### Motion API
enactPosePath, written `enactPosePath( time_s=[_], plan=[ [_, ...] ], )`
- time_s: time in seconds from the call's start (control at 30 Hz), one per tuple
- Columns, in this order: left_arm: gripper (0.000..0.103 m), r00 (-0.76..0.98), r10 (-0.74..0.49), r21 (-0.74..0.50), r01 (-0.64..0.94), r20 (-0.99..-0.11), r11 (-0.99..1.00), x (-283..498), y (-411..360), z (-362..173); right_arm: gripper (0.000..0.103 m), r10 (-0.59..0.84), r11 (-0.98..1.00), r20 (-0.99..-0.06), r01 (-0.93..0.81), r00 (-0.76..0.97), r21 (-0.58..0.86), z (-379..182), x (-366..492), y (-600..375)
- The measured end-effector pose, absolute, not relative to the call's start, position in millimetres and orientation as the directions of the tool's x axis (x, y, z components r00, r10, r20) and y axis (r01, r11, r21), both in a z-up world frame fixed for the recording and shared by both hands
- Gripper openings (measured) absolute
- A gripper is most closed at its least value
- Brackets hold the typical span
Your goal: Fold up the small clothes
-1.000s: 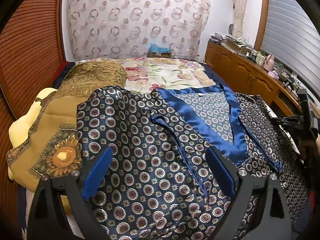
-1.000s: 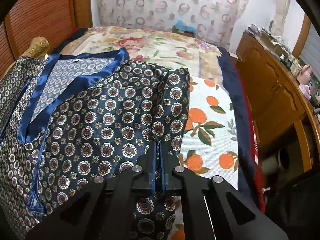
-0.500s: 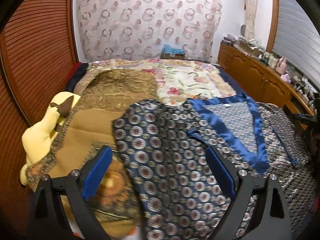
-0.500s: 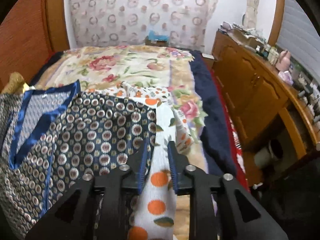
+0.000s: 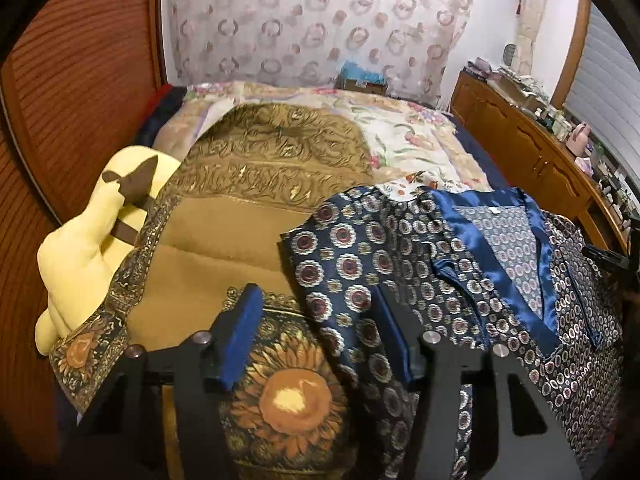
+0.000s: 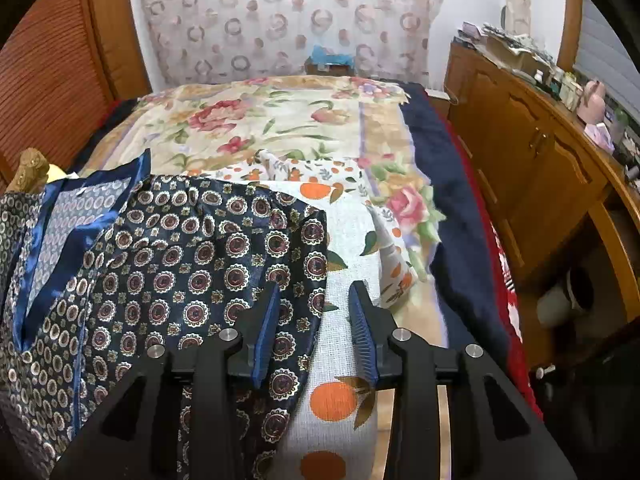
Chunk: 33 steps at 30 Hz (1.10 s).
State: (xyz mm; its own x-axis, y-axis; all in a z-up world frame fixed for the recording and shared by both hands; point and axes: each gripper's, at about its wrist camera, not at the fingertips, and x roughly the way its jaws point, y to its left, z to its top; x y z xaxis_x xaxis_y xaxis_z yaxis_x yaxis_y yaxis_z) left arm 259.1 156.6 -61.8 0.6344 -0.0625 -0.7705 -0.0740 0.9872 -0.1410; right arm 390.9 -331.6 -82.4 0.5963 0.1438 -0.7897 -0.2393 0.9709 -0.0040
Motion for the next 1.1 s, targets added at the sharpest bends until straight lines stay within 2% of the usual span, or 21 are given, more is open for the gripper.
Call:
enactPosePath(
  time_s=[0.23,0.3,0.37,0.43,0.7,0.87,0.9,0.97,1.03,1.1],
  plan=[
    [0.056,0.601,-0.098,-0.178,-0.074,-0.793,0.981,270,164,-69,0.051,0.167,0.964,-0.781,-0.266,0.602,0.001,-87,390,-329],
    [0.056,0.602,-0.120,-0.195,-0.061,-0.790,0.979,272,162,-69,0.052,0.164,0.964,-0.781,-0.266,0.602,-0.002,-87,390,-329],
    [0.041,0.600,-0.148,-0.218,-0.046,-0.786,0.975,274,161,-69,0.052,0.167,0.964,-0.781,-0.266,0.601,0.001,-87,390,-328],
    [0.037,0.600,-0.155,-0.226,-0.045,-0.785,0.973,277,161,-69,0.052,0.167,0.964,-0.781,-0.266,0.601,0.002,-87,390,-327],
    [0.035,0.590,-0.126,-0.215,-0.082,-0.797,0.973,288,166,-74,0.053,0.168,0.964,-0.782,-0.266,0.601,0.003,-87,390,-328],
    [0.035,0.595,-0.138,-0.212,-0.056,-0.792,0.976,289,166,-76,0.071,0.194,0.950,-0.789,-0.313,0.584,0.001,-89,391,-320],
    [0.031,0.597,-0.140,-0.211,-0.051,-0.790,0.976,288,165,-76,0.074,0.184,0.947,-0.790,-0.321,0.585,-0.017,-90,391,-316],
    [0.008,0.602,-0.146,-0.216,-0.046,-0.785,0.975,287,166,-74,0.078,0.175,0.951,-0.795,-0.309,0.581,-0.017,-90,393,-315],
    [0.003,0.612,-0.149,-0.223,-0.046,-0.777,0.974,285,165,-70,0.078,0.173,0.956,-0.798,-0.292,0.577,-0.004,-90,397,-318],
    [0.002,0.635,-0.159,-0.231,-0.032,-0.756,0.972,281,163,-61,0.078,0.173,0.955,-0.800,-0.295,0.575,-0.006,-89,399,-319]
  ],
)
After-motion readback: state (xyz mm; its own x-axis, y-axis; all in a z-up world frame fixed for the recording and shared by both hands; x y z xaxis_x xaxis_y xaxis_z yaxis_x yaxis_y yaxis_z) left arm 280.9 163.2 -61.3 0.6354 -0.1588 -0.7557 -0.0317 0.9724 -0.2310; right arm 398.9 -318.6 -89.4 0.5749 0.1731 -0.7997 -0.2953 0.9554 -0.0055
